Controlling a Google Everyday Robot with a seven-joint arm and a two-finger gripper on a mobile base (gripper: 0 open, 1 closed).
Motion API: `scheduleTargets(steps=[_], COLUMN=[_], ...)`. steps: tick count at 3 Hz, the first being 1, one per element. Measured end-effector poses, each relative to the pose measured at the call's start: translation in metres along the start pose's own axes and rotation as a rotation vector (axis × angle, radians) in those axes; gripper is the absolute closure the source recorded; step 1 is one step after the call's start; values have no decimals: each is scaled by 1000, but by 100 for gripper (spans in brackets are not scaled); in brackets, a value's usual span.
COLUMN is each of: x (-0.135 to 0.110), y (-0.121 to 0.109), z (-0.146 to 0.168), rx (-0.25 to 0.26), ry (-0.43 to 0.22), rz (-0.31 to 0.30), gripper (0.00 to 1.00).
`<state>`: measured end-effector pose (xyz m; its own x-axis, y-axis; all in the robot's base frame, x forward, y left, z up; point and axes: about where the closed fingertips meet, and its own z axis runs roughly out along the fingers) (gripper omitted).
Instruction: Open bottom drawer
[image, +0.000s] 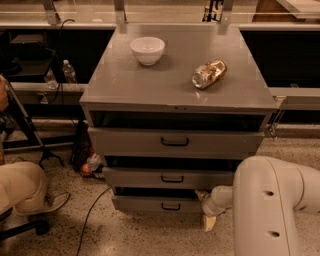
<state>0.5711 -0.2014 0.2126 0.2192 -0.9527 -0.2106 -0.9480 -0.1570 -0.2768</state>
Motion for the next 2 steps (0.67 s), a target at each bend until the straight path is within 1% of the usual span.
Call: scheduleTargets(steps=[1,2], x=[8,24], y=[-8,-12], z=[12,29], rx=[-1,-18], ry=[-5,-3], rz=[18,54], gripper=[0,0])
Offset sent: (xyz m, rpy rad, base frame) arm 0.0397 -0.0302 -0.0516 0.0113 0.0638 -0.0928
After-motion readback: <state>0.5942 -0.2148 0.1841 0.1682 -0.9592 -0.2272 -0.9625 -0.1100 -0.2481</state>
